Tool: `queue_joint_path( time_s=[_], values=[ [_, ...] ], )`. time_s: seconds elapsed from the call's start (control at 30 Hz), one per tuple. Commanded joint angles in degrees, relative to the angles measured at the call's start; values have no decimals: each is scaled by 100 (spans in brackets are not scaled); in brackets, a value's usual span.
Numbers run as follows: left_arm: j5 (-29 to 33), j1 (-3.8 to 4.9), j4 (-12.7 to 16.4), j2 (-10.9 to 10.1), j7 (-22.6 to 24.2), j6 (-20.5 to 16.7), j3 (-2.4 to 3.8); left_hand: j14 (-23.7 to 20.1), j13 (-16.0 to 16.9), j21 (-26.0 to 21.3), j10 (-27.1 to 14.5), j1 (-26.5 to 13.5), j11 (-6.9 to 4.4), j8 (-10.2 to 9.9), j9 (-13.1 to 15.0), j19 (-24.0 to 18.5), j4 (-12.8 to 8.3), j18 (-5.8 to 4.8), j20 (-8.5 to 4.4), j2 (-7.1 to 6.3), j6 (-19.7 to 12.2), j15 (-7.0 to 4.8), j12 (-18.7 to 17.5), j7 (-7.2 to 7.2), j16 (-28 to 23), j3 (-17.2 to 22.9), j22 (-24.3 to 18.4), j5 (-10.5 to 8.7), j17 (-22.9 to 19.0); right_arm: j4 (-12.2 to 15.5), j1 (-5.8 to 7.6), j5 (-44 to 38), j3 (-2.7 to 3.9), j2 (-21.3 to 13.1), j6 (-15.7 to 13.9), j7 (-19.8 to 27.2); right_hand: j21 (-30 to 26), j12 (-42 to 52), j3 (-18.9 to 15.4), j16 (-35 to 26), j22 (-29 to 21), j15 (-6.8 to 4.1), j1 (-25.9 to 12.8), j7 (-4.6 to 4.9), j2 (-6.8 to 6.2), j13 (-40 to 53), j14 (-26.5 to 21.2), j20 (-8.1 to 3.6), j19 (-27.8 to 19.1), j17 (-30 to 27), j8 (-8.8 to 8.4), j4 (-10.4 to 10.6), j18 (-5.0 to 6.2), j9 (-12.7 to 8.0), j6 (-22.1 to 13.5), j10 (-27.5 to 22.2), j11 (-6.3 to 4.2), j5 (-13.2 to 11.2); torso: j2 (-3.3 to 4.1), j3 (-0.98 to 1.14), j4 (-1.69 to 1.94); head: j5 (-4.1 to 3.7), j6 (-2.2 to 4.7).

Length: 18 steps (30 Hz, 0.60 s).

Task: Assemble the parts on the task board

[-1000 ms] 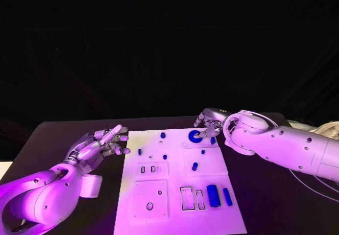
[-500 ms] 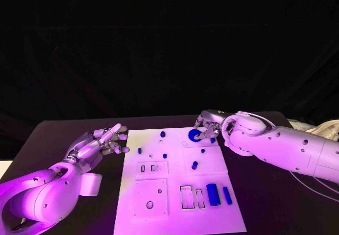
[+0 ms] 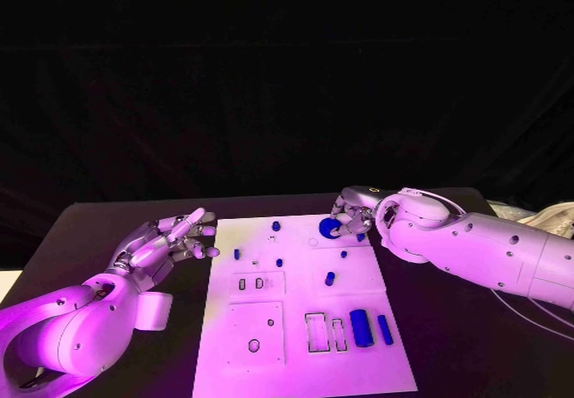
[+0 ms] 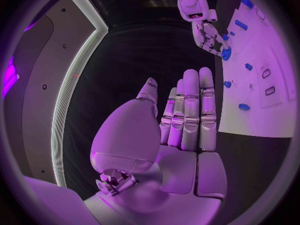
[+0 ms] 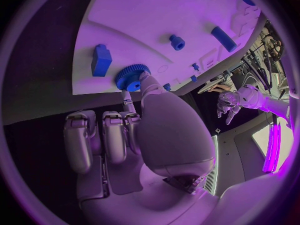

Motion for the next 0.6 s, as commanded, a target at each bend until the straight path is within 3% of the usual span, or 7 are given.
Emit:
queue_joint_path(
  time_s=[0.03, 0.3, 0.5, 0.6],
  values=[
    [4, 6, 5, 11, 25, 103, 4, -39, 6, 33, -36, 35, -15, -36, 9, -28, -41, 51, 0, 29, -21, 1, 9, -2, 40, -1, 7, 25, 7, -27, -17, -76, -5, 23, 179, -4, 36, 20, 18, 32, 1459, 36, 26, -12, 31, 1507, 546, 39, 585, 1252, 32, -28, -113, 9, 34, 605, 9, -40, 0, -1, 7, -1, -7],
    [4, 6, 0, 8, 20, 101, 4, -48, 10, 40, -40, 42, -13, -36, 10, -36, -48, 51, 1, 35, -24, 2, 11, 0, 47, -2, 11, 22, 14, -52, -37, -53, -11, 53, 305, 6, 42, 20, 43, 33, 1471, 34, 4, -14, 44, 1507, 546, 39, 591, 1254, 36, -31, -116, 7, 52, 605, 9, -80, -2, -2, 4, 9, -15],
    [4, 6, -2, 7, 14, 101, 4, -48, 10, 40, -40, 42, -13, -36, 10, -36, -48, 51, 1, 35, -24, 2, 11, 0, 47, -2, 11, 22, 14, -63, -41, -130, -13, 54, 334, -17, 49, 20, 153, 41, 1488, 15, 19, -43, 119, 1507, 550, 28, 599, 1274, 68, -76, -120, 15, 179, 605, -13, -139, -3, -3, 4, 10, -18],
    [4, 6, -2, 6, 10, 103, 4, -48, 10, 40, -40, 42, -13, -36, 10, -36, -48, 51, 1, 35, -24, 2, 11, 0, 47, -2, 11, 22, 14, -52, -42, -182, -14, 53, 296, -16, 58, 20, 318, 54, 1509, -21, 94, -92, 217, 1507, 556, 2, 610, 1308, 111, -141, -125, 33, 341, 605, -55, -230, -3, -1, 4, 13, -21]
  ],
)
